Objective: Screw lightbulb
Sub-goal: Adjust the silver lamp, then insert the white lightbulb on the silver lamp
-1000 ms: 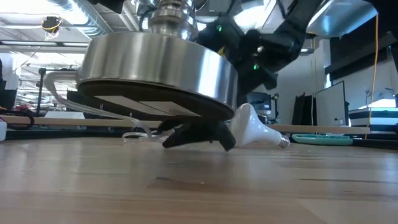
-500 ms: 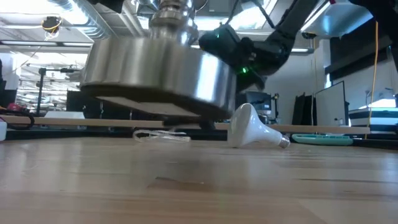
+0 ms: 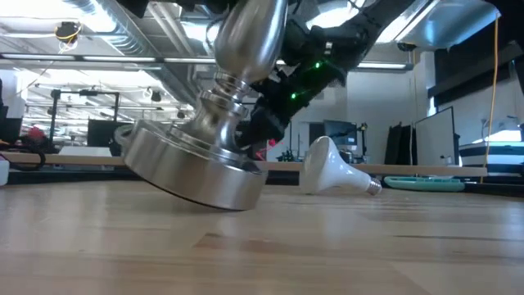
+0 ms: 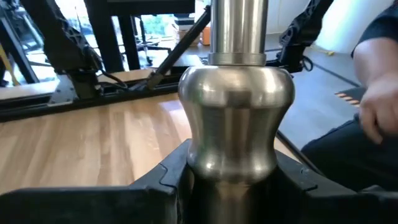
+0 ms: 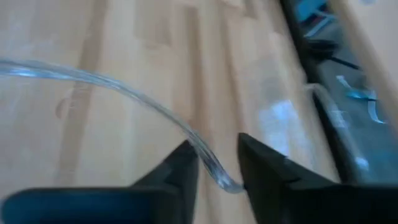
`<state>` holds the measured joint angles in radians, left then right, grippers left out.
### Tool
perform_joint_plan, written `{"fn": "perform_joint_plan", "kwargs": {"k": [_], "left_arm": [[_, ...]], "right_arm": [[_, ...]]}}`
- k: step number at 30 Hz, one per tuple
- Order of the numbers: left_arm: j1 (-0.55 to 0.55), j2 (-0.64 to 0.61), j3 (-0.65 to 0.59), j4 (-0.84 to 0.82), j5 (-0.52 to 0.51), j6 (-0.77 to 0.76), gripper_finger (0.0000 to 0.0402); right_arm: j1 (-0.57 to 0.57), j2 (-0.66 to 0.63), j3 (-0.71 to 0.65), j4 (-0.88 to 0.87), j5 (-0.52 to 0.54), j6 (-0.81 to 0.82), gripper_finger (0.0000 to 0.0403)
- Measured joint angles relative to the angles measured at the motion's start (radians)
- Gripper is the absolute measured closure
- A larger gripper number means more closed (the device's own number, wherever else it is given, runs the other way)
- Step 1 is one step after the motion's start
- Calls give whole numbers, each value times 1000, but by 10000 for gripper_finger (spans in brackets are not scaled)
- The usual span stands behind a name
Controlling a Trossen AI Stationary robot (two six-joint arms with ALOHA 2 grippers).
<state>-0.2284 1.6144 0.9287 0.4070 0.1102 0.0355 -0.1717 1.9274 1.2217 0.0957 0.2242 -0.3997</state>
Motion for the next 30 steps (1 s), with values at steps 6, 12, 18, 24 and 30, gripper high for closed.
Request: {"fn": "perform_joint_plan", "kwargs": {"k": [6, 12, 18, 24, 30], "left_arm": [[26, 2, -3, 11, 7, 2, 278], [82, 6, -24, 66, 87, 45, 278], [157, 18, -211, 441, 107, 3, 278], [193, 22, -294, 582, 96, 15, 278], [202, 22, -295, 576, 99, 24, 278]], "right_arm": [[-35, -180, 2, -245, -42, -47, 182], [-113, -360, 2, -573, -237, -27, 137], [-130, -581, -116, -750, -352, 127, 130], [-83, -766, -434, -547, -366, 318, 130], [-50, -760, -639, -283, -367, 394, 130]]}}
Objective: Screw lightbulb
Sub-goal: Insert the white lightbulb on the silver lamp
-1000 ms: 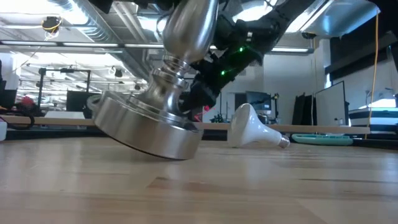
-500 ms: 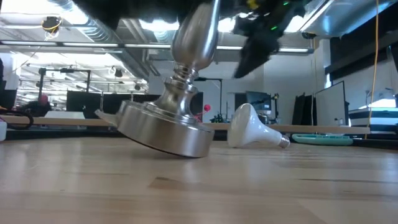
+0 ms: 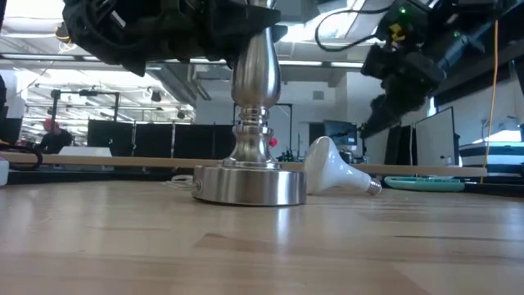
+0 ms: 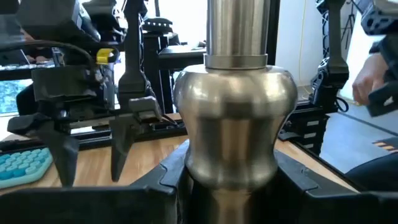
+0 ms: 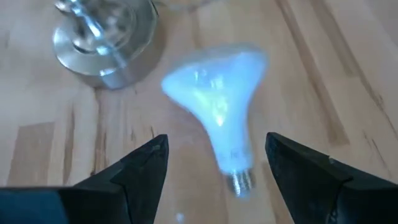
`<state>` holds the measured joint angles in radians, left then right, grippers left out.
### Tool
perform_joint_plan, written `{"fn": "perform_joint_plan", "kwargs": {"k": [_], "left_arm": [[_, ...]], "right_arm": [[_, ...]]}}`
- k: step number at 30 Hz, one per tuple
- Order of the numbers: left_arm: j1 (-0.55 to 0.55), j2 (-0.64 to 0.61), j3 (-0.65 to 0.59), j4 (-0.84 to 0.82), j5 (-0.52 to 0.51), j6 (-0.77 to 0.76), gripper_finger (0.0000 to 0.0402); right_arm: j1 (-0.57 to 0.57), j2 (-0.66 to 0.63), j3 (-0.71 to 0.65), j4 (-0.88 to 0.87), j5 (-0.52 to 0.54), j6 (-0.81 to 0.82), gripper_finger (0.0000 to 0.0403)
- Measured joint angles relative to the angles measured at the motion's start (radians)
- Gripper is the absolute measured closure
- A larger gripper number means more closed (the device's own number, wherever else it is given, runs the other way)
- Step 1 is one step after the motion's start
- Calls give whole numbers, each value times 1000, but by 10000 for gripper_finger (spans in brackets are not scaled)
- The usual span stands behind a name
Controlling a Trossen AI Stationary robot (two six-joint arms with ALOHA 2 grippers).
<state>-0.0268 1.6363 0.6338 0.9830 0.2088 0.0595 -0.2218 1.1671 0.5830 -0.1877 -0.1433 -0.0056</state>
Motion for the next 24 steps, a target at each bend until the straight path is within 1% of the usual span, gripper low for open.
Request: {"fn": "perform_joint_plan", "kwargs": {"k": [2, 5, 7, 11, 16, 18, 20, 24], "left_arm": [[5, 0, 0, -5, 2, -2, 278], [8, 0, 0, -5, 2, -3, 278], [8, 0, 0, -5, 2, 1, 278], [8, 0, 0, -6, 1, 5, 278], [8, 0, 0, -5, 1, 4, 276], [9, 0, 0, -6, -4, 4, 265], [9, 0, -1, -8, -18, 17, 248], [9, 4, -3, -23, -46, 11, 212]], "right_arm": [[-1, 29, -26, 24, 30, -5, 130], [-1, 89, -27, 64, 60, -28, 129], [-1, 133, -25, 101, 61, -51, 129], [0, 234, -26, 198, 9, -59, 129], [0, 317, -25, 262, 31, -71, 134], [0, 335, -25, 264, 31, -72, 149], [0, 349, -25, 261, 31, -72, 175], [0, 352, -25, 277, 50, -72, 256]]}}
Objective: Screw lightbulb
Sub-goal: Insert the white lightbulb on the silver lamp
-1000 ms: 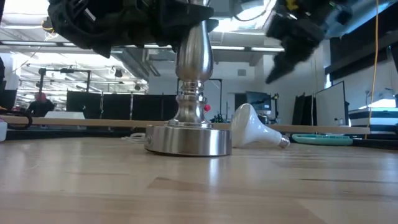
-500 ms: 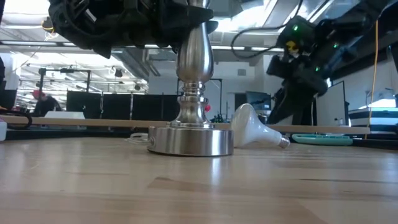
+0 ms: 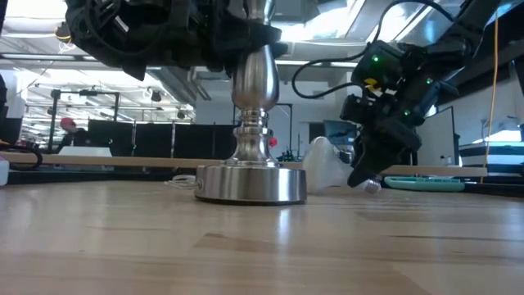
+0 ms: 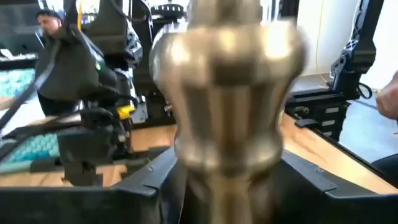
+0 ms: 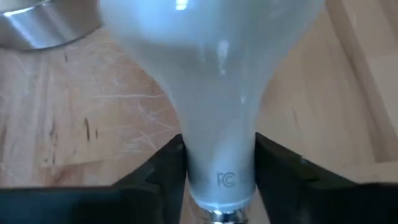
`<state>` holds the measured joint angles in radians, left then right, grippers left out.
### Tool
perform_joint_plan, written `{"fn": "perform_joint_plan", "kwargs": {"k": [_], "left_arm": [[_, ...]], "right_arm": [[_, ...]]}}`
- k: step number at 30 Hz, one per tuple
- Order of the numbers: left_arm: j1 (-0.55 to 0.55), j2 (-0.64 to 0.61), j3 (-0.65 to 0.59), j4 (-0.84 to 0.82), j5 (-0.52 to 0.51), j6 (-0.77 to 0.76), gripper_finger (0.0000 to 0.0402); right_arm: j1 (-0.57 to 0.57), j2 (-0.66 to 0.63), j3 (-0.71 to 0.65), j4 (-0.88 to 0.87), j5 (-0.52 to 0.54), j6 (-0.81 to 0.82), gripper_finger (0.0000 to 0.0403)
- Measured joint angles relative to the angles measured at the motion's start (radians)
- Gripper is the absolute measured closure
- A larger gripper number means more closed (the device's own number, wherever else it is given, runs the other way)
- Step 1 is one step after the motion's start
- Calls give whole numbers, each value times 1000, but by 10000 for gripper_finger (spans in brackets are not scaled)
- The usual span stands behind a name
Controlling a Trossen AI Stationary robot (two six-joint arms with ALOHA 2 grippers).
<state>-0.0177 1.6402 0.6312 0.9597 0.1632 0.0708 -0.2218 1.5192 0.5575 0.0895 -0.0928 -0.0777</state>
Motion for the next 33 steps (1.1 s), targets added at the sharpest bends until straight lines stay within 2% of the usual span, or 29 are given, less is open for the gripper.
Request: {"fn": "perform_joint_plan", "kwargs": {"k": [4, 7, 16, 20, 26, 33], "left_arm": [[0, -14, 1, -23, -5, -36, 180], [0, -62, 1, -103, -7, -52, 162], [1, -339, 3, -388, -28, -63, 142], [0, -444, 4, -431, -63, -67, 146], [-5, -443, 5, -381, -74, -113, 147], [-6, -420, 23, -391, -74, -173, 147]], "right_arm": [[0, -23, 0, -7, 6, 0, 260], [0, -66, 0, -27, 6, 1, 260], [0, -291, 0, -63, 95, 25, 260], [0, -381, 35, -69, 118, 48, 260], [0, -451, 158, -72, 247, 74, 260], [0, -456, 248, -17, 249, 36, 260]]}}
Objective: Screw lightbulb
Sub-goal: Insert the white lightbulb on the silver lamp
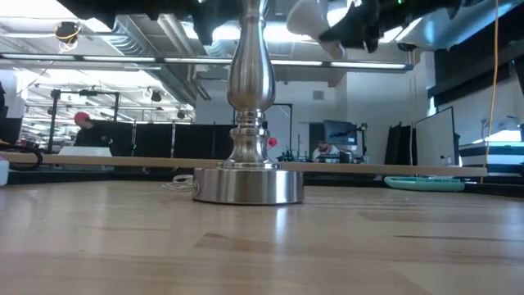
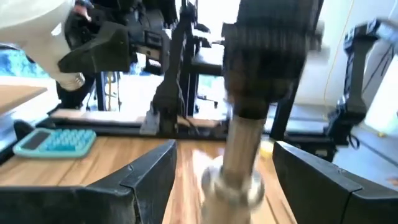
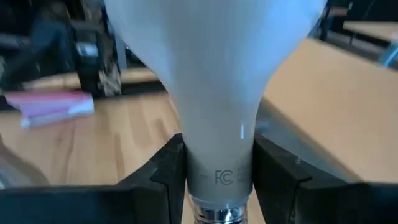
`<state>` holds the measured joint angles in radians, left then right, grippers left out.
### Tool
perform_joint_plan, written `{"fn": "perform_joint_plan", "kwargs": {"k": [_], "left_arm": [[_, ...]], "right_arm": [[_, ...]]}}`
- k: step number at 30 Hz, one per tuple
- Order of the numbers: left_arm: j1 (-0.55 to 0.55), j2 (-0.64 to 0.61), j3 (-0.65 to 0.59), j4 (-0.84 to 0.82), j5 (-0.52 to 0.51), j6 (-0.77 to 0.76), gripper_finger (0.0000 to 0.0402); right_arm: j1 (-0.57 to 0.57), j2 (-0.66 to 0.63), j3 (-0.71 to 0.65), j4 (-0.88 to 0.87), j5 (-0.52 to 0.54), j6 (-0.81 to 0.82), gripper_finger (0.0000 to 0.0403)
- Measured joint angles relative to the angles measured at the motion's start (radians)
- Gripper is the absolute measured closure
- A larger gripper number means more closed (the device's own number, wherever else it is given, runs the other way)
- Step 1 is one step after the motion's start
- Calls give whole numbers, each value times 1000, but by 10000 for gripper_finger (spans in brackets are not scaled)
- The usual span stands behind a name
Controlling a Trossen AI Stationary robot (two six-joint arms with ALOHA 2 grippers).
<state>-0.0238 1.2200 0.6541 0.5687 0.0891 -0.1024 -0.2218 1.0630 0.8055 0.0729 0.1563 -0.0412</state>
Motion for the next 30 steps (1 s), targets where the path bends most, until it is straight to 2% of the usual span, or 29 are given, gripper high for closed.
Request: {"fn": "perform_joint_plan", "kwargs": {"k": [5, 8, 13, 17, 21, 26, 30], "left_arm": [[6, 64, 86, -10, 0, 9, 147], [4, 121, 127, -11, 0, 73, 147], [4, 166, 144, -16, 0, 147, 148], [4, 166, 145, -4, 0, 193, 166], [4, 163, 146, -3, 0, 184, 198], [8, 158, 146, -32, 1, 164, 213], [19, 120, 147, -143, 1, 118, 184]], "right_arm": [[0, 1, 0, 173, -64, 6, 260], [5, 3, 0, 298, -134, 33, 260], [82, 21, 1, 448, -155, 61, 260], [145, 81, 2, 585, -161, 53, 260], [180, 169, 2, 748, -213, 14, 260], [185, 237, 50, 728, -222, 3, 260], [185, 254, 125, 692, -220, -32, 260]]}}
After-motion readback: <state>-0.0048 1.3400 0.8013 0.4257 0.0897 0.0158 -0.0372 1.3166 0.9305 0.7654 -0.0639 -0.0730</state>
